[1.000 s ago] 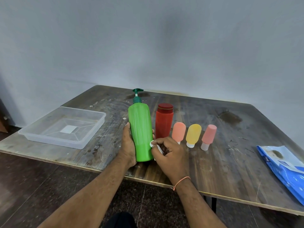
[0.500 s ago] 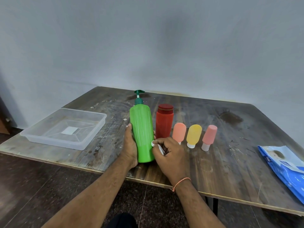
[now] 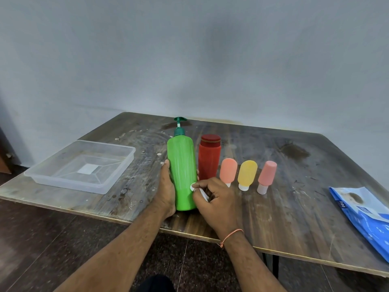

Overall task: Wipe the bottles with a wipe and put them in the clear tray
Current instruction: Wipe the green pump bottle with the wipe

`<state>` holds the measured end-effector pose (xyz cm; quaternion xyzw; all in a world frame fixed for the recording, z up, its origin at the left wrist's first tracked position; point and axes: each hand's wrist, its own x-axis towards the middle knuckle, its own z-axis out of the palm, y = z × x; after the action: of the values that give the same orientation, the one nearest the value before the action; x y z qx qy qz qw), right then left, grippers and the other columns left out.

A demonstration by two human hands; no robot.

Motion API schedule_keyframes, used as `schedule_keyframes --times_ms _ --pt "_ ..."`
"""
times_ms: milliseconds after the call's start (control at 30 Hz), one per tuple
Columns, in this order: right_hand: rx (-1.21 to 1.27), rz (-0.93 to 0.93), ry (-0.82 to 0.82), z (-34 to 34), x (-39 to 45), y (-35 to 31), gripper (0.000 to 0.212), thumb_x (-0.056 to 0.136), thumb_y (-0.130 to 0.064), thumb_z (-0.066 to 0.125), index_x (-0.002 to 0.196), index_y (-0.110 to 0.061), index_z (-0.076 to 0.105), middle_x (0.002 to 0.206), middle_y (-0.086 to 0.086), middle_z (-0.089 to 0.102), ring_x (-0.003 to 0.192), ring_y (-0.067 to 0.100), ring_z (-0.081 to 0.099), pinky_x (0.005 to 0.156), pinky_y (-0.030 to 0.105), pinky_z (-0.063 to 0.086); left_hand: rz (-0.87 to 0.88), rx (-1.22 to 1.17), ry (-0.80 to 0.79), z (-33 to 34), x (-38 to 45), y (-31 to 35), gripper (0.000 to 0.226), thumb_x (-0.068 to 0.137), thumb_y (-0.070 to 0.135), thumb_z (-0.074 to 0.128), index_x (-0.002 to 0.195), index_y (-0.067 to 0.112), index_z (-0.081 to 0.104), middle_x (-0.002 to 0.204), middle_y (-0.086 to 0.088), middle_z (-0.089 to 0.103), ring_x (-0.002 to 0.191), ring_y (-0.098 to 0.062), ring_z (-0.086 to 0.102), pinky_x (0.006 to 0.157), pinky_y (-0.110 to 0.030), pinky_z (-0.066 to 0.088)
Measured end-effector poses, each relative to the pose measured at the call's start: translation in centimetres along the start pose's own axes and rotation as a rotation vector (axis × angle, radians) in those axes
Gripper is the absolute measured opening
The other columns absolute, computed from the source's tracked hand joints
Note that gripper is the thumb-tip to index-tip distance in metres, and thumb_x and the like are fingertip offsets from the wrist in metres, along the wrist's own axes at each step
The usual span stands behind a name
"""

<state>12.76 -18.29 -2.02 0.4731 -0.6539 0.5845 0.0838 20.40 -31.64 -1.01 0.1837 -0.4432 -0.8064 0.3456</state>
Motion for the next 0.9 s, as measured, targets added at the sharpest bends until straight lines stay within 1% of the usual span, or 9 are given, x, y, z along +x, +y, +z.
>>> schedule_keyframes --times_ms 100,233,400,500,600,667,733,800,900 --pt "-0.051 0.019 0.020 -0.21 -0.06 -0.10 0.009 0.083 -0.020 0.076 0.087 -0.027 0.080 0.088 -0.016 0.073 0.085 0.009 0.070 0.072 0.036 0.057 -0.015 0.011 -0.006 0.31 -0.11 0.08 0.085 0.101 0.070 0.025 0.104 0.006 0.081 0.102 -0.026 0.071 0.087 -0.033 0.070 0.090 -0.046 0.055" --pt "-0.067 0.013 0.040 -0.17 0.17 -0.15 0.013 0.088 -0.018 0.074 0.096 -0.026 0.081 0.095 -0.016 0.073 0.092 0.006 0.070 0.077 0.033 0.057 -0.021 0.029 0.017 0.59 -0.37 0.19 0.084 0.104 0.067 0.022 0.100 0.009 0.083 0.104 -0.025 0.074 0.090 -0.032 0.073 0.094 -0.046 0.055" --pt "-0.063 -0.046 0.015 -0.14 -0.05 -0.29 0.011 0.084 -0.016 0.076 0.089 -0.025 0.080 0.090 -0.016 0.073 0.088 0.010 0.069 0.074 0.035 0.056 -0.013 0.033 0.001 0.65 -0.54 0.42 0.084 0.104 0.066 0.021 0.107 0.004 0.078 0.102 -0.026 0.072 0.088 -0.033 0.071 0.088 -0.045 0.056" --pt "-0.083 0.019 0.065 0.03 0.17 0.23 0.010 0.084 -0.018 0.075 0.090 -0.025 0.079 0.090 -0.015 0.072 0.088 0.009 0.068 0.074 0.037 0.056 -0.018 0.041 0.001 0.71 -0.71 0.48 0.084 0.105 0.066 0.020 0.103 0.007 0.080 0.101 -0.025 0.073 0.088 -0.032 0.072 0.085 -0.043 0.059" --pt "-0.056 -0.002 0.049 0.06 0.22 0.19 0.012 0.090 -0.018 0.075 0.097 -0.026 0.081 0.096 -0.017 0.073 0.094 0.008 0.070 0.079 0.036 0.058 -0.010 0.043 0.010 0.63 -0.68 0.42 0.084 0.104 0.066 0.021 0.104 0.008 0.081 0.104 -0.026 0.073 0.092 -0.033 0.071 0.091 -0.046 0.056" --pt "-0.034 -0.019 0.028 -0.03 0.08 -0.03 0.013 0.088 -0.016 0.076 0.094 -0.027 0.081 0.094 -0.017 0.074 0.094 0.009 0.071 0.078 0.036 0.057 -0.009 0.036 0.008 0.74 -0.70 0.47 0.084 0.105 0.065 0.020 0.101 0.009 0.082 0.103 -0.026 0.073 0.091 -0.033 0.071 0.091 -0.046 0.056" --pt "-0.058 -0.011 0.035 -0.08 0.00 -0.05 0.012 0.084 -0.018 0.076 0.089 -0.028 0.081 0.090 -0.017 0.073 0.090 0.010 0.069 0.076 0.035 0.056 -0.009 0.031 -0.009 0.91 -0.78 0.56 0.084 0.105 0.064 0.019 0.099 0.010 0.083 0.100 -0.024 0.073 0.087 -0.031 0.071 0.086 -0.044 0.058" --pt "-0.114 0.019 0.057 -0.12 0.14 0.06 0.011 0.083 -0.021 0.075 0.089 -0.029 0.080 0.089 -0.019 0.072 0.090 0.007 0.067 0.077 0.031 0.054 -0.019 0.030 -0.022 1.01 -0.90 0.61 0.084 0.105 0.064 0.018 0.098 0.010 0.083 0.099 -0.023 0.073 0.086 -0.029 0.072 0.082 -0.042 0.060" --pt "-0.138 0.001 0.046 -0.18 0.35 -0.03 0.015 0.089 -0.020 0.076 0.098 -0.030 0.081 0.098 -0.021 0.073 0.097 0.004 0.065 0.082 0.022 0.050 -0.019 0.032 0.005 0.86 -0.85 0.62 0.083 0.105 0.064 0.020 0.099 0.010 0.083 0.101 -0.023 0.074 0.088 -0.030 0.073 0.085 -0.042 0.059"
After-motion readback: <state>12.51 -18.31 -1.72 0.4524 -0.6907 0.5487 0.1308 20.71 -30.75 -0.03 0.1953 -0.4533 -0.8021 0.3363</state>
